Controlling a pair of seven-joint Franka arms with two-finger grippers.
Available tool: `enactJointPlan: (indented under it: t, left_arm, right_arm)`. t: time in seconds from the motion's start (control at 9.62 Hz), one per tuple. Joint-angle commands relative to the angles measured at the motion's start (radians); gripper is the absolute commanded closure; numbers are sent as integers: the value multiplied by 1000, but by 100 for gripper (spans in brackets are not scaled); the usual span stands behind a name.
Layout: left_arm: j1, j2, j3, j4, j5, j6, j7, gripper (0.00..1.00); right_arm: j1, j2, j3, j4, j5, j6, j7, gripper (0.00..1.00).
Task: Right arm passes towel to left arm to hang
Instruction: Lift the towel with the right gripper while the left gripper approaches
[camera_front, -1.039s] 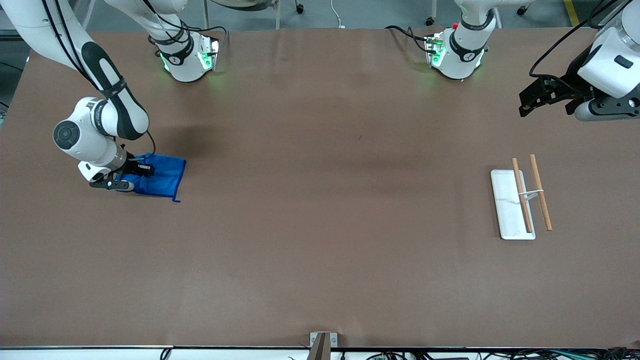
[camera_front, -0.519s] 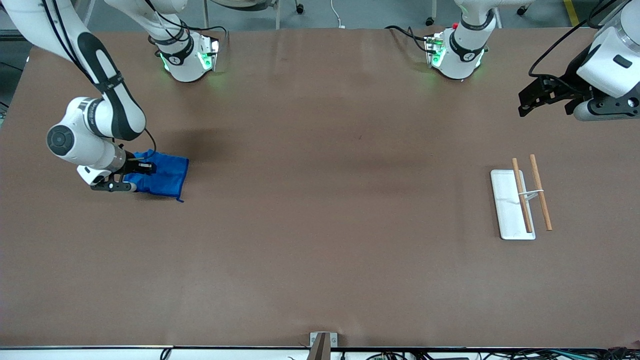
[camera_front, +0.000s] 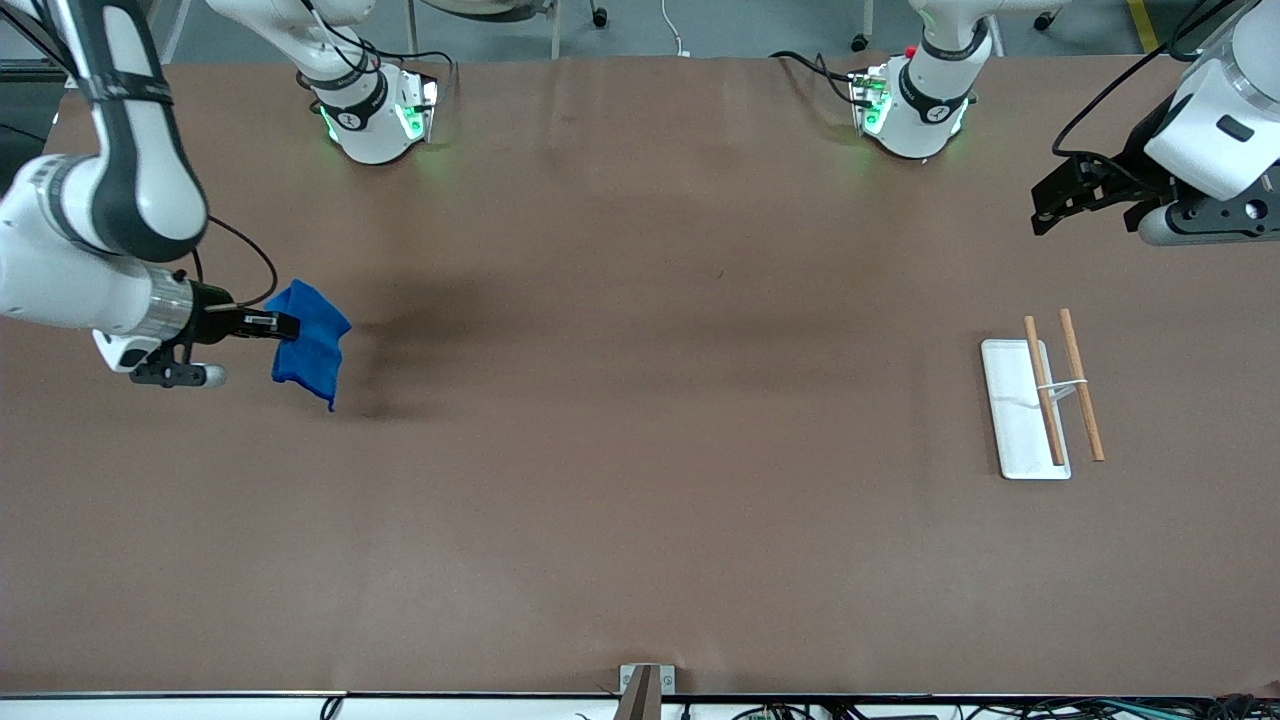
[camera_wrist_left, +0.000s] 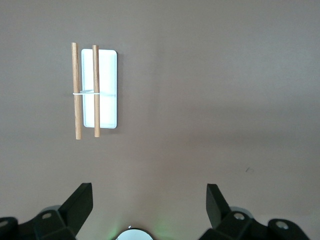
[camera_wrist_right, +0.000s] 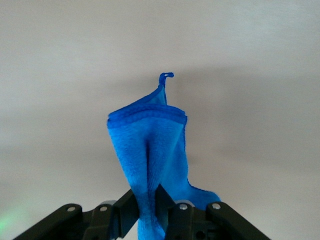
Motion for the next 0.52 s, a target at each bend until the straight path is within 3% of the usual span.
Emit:
enactJointPlan:
  t: [0.0, 0.42]
  left_arm:
    - [-5, 17, -18, -8, -8, -11, 7, 0]
    - [1, 43, -21, -9, -57, -11, 20, 0]
  right_arm:
    - [49, 6, 0, 64, 166, -33, -1, 100]
    - [162, 9, 0, 138, 465, -20, -5, 100]
